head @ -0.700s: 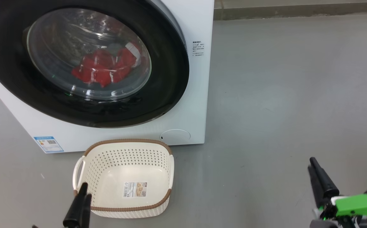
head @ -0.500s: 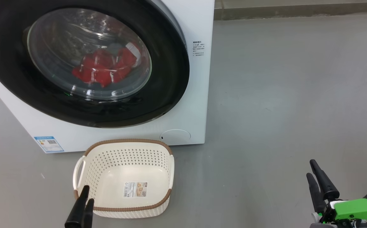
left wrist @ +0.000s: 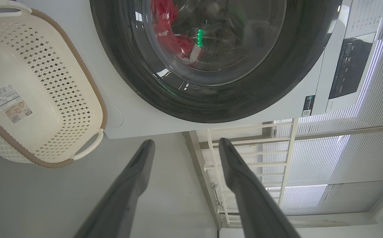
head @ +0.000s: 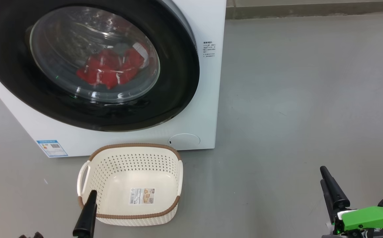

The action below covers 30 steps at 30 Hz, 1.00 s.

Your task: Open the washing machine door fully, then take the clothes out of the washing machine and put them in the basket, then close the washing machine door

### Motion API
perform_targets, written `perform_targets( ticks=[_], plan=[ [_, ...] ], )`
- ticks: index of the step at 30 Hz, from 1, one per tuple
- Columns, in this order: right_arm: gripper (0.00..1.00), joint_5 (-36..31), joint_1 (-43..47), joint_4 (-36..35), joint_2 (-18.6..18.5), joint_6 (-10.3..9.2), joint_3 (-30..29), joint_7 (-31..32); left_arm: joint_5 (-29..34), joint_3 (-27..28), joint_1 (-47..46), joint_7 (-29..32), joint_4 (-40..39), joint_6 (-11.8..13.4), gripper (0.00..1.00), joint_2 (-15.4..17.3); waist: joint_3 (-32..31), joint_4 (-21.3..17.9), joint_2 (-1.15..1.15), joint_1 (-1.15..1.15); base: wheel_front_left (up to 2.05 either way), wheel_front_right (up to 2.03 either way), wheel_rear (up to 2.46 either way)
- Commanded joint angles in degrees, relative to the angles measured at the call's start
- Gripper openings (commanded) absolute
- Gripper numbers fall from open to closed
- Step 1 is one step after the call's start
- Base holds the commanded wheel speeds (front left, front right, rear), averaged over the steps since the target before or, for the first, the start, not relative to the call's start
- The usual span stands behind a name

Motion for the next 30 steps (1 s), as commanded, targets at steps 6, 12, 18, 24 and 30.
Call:
perform_targets(
  ticks=[6, 12, 18, 24, 30],
  plan=[
    [1.00, -4.5, -0.9, -2.3, -1.3, 0.01, 0.7, -1.4, 6.6, 0.1, -0.7, -1.5, -3.2, -0.1, 1.00, 0.8, 0.2, 0.1, 0.00, -0.01, 0.00, 0.00, 0.00],
    [1.00, -8.6, -0.7, -2.8, -1.8, 0.01, 1.4, -2.4, 12.3, -0.3, -0.5, -2.5, -4.5, 0.0, 1.00, 0.8, 0.3, 0.1, 0.00, -0.01, 0.00, 0.00, 0.00],
    [1.00, -12.7, -0.6, -3.0, -2.2, 0.01, 2.2, -3.4, 18.0, -1.2, -0.3, -3.5, -5.6, 0.4, 1.00, 0.8, 0.5, 0.3, 0.00, -0.01, 0.00, 0.00, 0.00],
    [1.00, -17.0, -0.4, -3.3, -2.6, 0.01, 2.8, -4.4, 23.1, -2.0, -0.1, -4.5, -6.3, 1.1, 1.00, 0.9, 0.6, 0.4, 0.00, -0.01, 0.00, 0.00, 0.00],
    [1.00, -21.8, -0.2, -3.8, -2.9, 0.01, 3.2, -5.6, 28.5, -2.9, 0.1, -5.7, -7.3, 1.8, 1.00, 1.2, 0.7, 0.6, 0.00, -0.01, 0.00, 0.00, 0.00]
  ],
)
